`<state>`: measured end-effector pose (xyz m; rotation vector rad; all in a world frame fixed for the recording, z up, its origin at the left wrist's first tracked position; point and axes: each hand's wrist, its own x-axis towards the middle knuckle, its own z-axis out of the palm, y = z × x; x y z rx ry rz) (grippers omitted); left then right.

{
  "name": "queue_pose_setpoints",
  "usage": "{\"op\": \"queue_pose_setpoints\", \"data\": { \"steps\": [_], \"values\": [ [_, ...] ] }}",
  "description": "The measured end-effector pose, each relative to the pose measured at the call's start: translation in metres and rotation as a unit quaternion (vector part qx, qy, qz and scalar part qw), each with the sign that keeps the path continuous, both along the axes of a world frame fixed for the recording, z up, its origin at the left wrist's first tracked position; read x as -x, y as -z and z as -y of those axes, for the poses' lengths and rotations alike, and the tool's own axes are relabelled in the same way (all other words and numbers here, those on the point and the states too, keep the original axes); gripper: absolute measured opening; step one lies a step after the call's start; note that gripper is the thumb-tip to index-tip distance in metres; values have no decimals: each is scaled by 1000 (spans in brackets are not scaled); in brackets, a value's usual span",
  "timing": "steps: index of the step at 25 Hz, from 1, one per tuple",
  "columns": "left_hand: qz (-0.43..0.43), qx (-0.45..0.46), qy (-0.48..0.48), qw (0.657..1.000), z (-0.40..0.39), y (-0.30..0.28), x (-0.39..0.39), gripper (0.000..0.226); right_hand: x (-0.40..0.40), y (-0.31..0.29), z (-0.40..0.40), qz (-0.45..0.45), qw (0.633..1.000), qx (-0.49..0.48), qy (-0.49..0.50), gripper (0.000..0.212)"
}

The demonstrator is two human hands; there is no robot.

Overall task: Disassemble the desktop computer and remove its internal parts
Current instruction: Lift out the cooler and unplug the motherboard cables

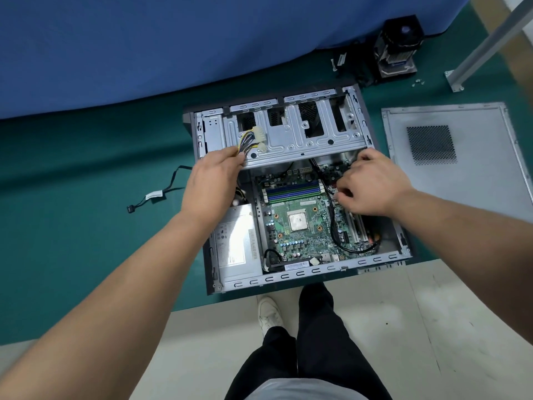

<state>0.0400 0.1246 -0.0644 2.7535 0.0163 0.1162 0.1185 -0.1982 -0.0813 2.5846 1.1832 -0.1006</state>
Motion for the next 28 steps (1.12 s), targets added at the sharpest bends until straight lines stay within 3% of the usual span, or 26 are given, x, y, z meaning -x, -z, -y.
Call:
{"op": "queue_pose_setpoints", "data": {
  "steps": [2,7,13,15,18,23,28],
  "values": [
    [18,-49,7,999,-5,6,11,35,0,-1,0,2,1000,-2,2,48],
    [-28,-60,9,998,-11,15,12,47,1,0,-1,9,1000,-3,2,48],
    [-20,-66,11,998,-14,20,8,48,12,-2,-19,12,990,130,57,37],
    [-19,-61,10,998,-14,19,8,48,24,4,-51,-95,989,17,111,30],
    [-17,-55,10,998,-14,19,8,49,29,23,-115,-229,951,-115,173,35],
    [-4,-41,6,999,-16,21,7,48,14,60,-167,-244,903,-172,309,17],
    [5,-30,5,1000,-18,26,5,48,18,76,-173,-213,886,-255,323,23]
  ]
}}
